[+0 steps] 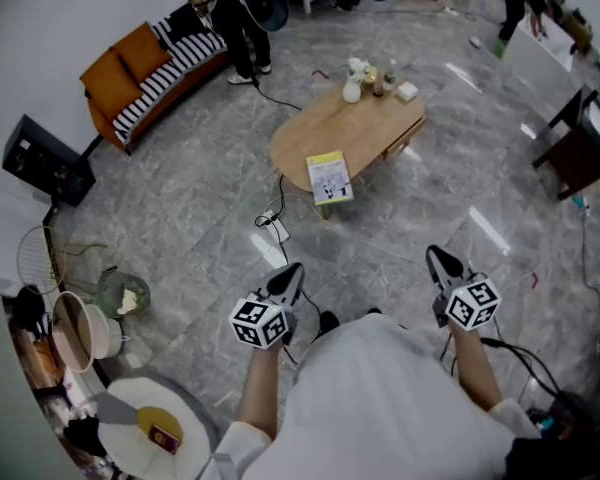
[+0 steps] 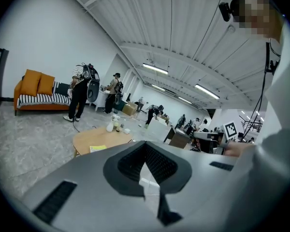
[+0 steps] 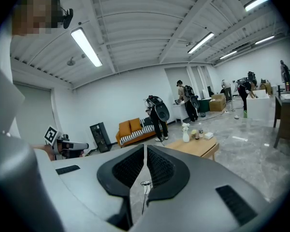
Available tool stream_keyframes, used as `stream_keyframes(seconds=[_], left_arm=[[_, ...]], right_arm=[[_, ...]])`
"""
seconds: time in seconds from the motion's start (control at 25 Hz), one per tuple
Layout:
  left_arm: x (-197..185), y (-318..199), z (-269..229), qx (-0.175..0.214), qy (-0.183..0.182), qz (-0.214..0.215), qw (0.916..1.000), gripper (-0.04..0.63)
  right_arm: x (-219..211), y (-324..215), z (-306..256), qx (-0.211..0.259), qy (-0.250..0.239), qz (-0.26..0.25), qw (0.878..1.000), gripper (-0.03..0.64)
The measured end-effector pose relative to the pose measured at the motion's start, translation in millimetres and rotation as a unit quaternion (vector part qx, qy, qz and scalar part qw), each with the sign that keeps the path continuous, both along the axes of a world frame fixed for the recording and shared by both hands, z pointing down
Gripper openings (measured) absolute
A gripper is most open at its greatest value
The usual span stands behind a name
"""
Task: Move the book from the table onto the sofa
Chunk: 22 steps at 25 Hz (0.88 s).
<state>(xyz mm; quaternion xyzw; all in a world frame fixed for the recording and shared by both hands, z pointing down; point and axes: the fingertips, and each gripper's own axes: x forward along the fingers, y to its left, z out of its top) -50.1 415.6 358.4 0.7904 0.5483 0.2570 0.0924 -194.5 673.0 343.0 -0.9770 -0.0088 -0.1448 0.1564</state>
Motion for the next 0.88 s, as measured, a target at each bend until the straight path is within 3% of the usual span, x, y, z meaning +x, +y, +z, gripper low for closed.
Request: stream_keyframes(seconds=[0.88], left_arm=[[36.9, -45.6, 12.6, -0.002, -0.017, 0.047, 0.9988, 0.002]], right_arm=[[30.1, -48.8, 9.0, -0.003, -0.011, 0.028, 1.0, 0.044]])
